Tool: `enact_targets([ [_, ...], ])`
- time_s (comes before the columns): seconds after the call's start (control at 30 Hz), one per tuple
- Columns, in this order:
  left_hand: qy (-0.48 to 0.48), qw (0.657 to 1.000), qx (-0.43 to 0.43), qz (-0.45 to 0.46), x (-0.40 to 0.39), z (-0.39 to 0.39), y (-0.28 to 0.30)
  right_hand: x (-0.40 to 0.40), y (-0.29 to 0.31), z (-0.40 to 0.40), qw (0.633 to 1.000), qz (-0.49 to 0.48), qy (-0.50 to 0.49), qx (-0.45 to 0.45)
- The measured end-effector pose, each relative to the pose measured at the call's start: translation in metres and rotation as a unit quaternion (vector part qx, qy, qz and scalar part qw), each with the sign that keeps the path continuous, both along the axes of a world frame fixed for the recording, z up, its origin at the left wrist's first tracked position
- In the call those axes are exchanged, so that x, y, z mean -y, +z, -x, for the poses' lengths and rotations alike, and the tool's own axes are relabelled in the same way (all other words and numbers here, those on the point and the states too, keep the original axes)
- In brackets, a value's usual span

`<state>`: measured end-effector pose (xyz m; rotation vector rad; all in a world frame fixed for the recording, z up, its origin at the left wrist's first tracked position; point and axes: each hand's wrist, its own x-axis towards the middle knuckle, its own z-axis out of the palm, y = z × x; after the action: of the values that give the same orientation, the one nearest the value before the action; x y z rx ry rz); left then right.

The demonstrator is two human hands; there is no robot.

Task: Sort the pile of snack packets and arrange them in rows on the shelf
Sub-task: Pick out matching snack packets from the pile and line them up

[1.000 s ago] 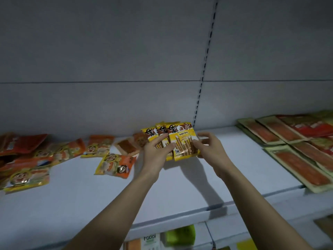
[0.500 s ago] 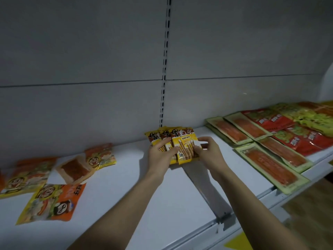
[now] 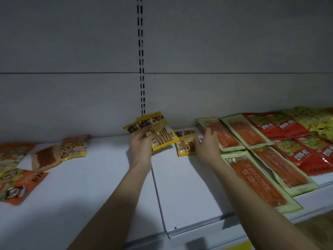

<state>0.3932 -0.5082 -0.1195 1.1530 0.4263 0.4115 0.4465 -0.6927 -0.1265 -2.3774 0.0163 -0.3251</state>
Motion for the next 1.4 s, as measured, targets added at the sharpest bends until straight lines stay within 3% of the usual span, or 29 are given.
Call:
enact_targets([
  [0.07,0.002,1.0,-0.019,-0.019,0.011,-0.001,-0.005,0.0,-0.003,0.001,0.995,0.091,0.029,0.043],
  [0.3,-0.009,0.994,-0.022,-0.106,0.006,0.005,-0.016,-0.019,-0.032,0.007,0.976,0.145,0.143,0.073],
  [0.43,-0.027,0.994,-0.034,-0.105,0.002,0.0,-0.017,-0.008,-0.023,-0.018,0.976,0.147,0.156,0.038],
  [0.7,-0.058,0.993,-0.009,-0.105,0.003,-0.01,-0.015,-0.007,-0.027,-0.023,0.977,0.158,0.134,0.057],
  [1.0,-0.037,0.997,-0.018,-0.069,-0.01,-0.011,-0.019,-0.005,-0.02,-0.018,0.975,0.18,0.127,0.038],
  [1.07,-0.033,0.997,-0.017,-0.065,-0.013,-0.012,-0.018,-0.009,-0.018,-0.02,0.977,0.151,0.14,0.058],
  [1.17,-0.034,0.997,-0.013,-0.066,-0.014,-0.014,-0.015,-0.028,-0.003,-0.017,0.988,0.018,0.139,0.066],
  [1.27,-0.036,0.997,-0.01,-0.073,-0.014,-0.011,-0.014,-0.053,0.006,-0.001,0.975,-0.118,0.188,-0.013],
  [1.4,-0.039,0.996,-0.01,-0.078,-0.019,-0.007,-0.015,-0.064,-0.016,0.01,0.958,-0.209,0.194,-0.028],
])
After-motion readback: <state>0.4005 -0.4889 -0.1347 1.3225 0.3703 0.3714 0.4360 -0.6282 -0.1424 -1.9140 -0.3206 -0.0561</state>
